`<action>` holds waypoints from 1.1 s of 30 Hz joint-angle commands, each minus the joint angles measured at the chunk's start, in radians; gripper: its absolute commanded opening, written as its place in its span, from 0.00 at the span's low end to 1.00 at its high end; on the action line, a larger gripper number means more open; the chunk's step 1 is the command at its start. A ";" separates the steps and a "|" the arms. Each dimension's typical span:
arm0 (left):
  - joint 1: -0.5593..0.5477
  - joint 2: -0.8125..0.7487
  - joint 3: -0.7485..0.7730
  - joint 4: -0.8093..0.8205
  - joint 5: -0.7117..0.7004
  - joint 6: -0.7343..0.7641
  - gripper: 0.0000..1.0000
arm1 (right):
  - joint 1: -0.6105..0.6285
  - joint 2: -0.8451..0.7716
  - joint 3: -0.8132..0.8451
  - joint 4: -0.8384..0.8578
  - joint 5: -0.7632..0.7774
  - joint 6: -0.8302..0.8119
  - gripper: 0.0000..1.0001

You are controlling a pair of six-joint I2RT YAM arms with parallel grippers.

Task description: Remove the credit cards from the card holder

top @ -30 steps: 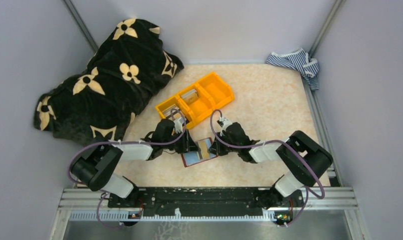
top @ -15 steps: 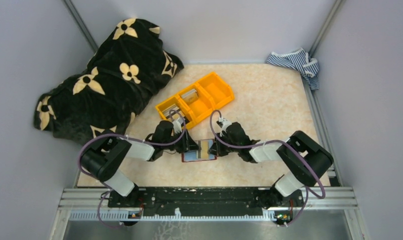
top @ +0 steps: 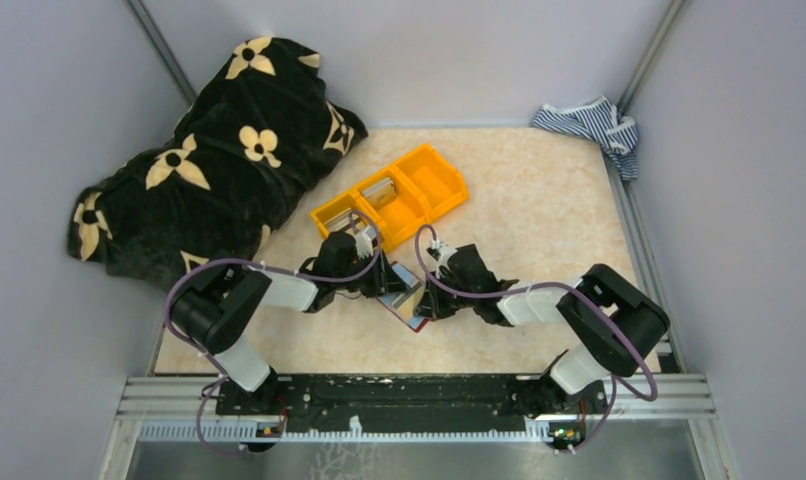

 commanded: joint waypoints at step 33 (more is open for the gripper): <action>-0.008 -0.166 -0.081 -0.127 -0.017 0.082 0.35 | -0.131 -0.152 0.052 -0.321 0.165 -0.064 0.21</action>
